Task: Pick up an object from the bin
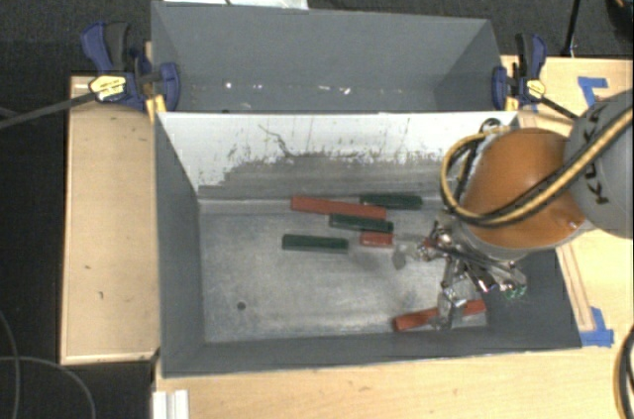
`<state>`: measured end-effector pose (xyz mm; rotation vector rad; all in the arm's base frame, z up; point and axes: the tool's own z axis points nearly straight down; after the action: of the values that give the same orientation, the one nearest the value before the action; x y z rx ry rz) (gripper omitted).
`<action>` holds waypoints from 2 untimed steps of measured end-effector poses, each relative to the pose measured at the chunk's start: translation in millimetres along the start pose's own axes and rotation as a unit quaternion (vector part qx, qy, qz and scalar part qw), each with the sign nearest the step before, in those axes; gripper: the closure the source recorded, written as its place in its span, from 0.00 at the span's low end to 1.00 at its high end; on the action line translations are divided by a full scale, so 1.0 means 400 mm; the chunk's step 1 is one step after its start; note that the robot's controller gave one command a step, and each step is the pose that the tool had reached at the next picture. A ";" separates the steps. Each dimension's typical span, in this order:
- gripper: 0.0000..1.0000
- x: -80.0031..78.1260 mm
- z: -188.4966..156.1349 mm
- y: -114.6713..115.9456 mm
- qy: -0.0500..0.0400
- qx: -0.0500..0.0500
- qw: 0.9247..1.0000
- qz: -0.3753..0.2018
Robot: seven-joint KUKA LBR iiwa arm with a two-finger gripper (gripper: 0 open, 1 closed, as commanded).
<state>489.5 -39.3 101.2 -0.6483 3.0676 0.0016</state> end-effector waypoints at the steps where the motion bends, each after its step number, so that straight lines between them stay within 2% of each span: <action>1: 0.00 0.083 0.002 -0.134 0.001 0.001 0.996 0.091; 2: 0.00 0.025 0.073 -0.014 -0.004 0.003 1.000 0.021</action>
Offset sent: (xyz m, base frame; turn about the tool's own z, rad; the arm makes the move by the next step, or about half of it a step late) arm -0.0089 -0.0608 -0.0012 0.1803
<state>482.9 -48.4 71.9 -0.5816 3.0710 -0.0033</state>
